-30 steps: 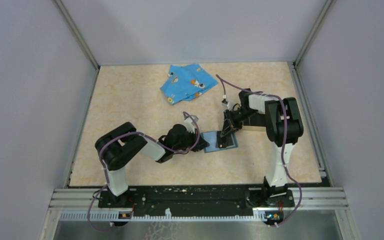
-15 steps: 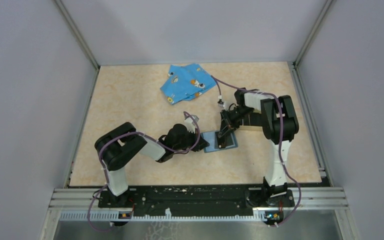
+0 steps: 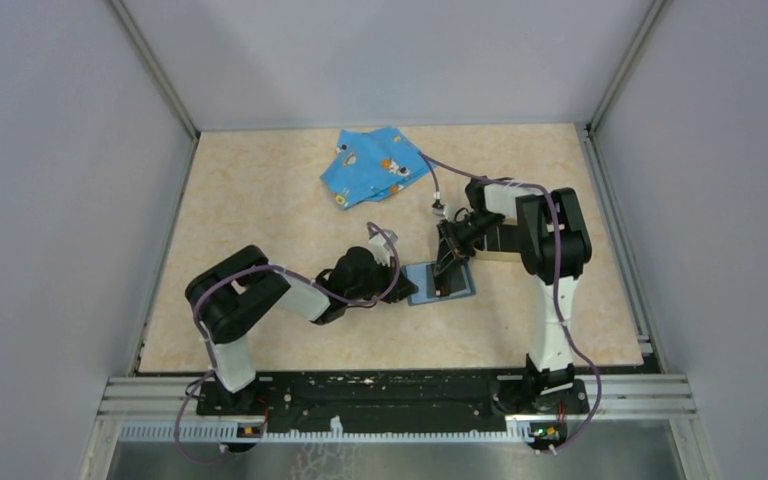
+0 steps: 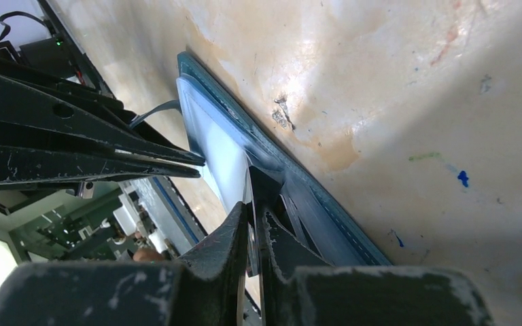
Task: Put the credit cards into the card holder
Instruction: Insert the credit card into the card holder.
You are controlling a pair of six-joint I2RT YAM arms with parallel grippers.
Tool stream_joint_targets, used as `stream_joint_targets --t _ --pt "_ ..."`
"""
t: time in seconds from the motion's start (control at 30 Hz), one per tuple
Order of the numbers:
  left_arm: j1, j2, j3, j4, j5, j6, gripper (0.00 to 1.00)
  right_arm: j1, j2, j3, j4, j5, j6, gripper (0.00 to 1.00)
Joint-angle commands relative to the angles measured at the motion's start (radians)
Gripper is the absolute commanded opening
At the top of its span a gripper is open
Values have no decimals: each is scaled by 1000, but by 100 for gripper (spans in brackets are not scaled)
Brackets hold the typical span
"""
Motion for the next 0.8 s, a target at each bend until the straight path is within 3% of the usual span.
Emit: stream_joint_targets --t 0.0,0.17,0.27,0.53,0.77 --pt "3 -49 4 -88 22 17 16 16 38 18 24 80 -46 9" --pt "3 -150 1 -75 105 -37 30 16 32 15 30 78 -45 9" --pt "-25 -176 34 -70 131 -54 33 16 30 12 35 79 -45 9" --pt "-188 -93 274 -364 -193 -47 33 17 28 5 45 81 -42 10" --pt "-233 30 429 -510 -395 -57 33 16 30 2 48 83 -42 10"
